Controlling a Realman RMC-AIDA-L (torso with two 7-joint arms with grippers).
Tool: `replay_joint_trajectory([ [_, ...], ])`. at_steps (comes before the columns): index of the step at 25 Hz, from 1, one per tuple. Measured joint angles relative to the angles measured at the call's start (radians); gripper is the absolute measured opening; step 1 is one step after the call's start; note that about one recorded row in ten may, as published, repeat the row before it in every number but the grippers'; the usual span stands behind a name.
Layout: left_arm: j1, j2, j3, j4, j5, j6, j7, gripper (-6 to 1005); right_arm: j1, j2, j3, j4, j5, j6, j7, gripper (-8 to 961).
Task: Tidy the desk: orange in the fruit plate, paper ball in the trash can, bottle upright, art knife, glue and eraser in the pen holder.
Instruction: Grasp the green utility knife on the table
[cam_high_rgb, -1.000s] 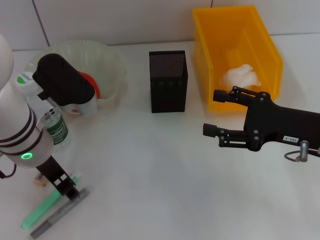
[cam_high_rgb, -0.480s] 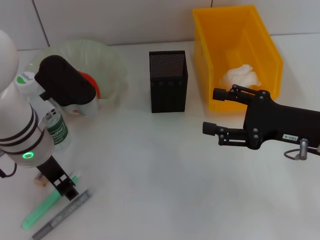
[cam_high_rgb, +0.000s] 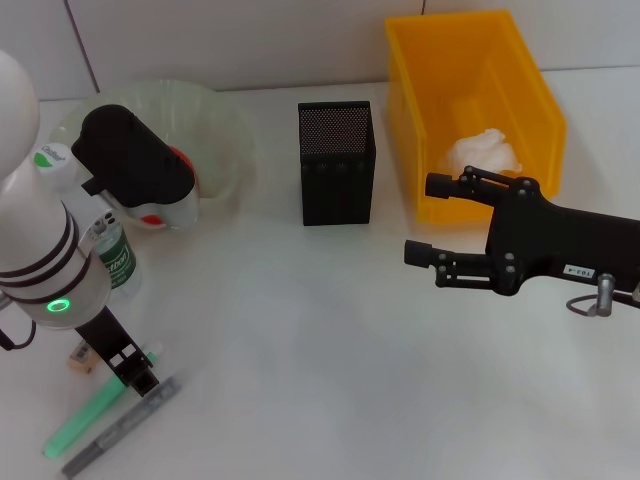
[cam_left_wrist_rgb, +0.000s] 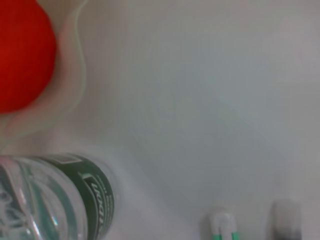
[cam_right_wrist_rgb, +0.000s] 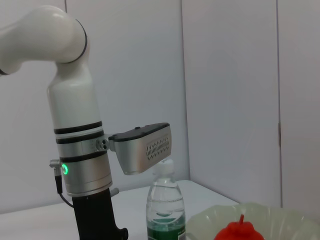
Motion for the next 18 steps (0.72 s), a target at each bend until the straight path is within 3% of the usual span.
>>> replay_joint_trajectory([
  [18, -0.003, 0.0, -0.001, -0.001, 0.0, 0.005, -0.006, 486, 0.0, 0.0, 0.001, 0.0, 0.0, 0.002, 0.0, 836],
])
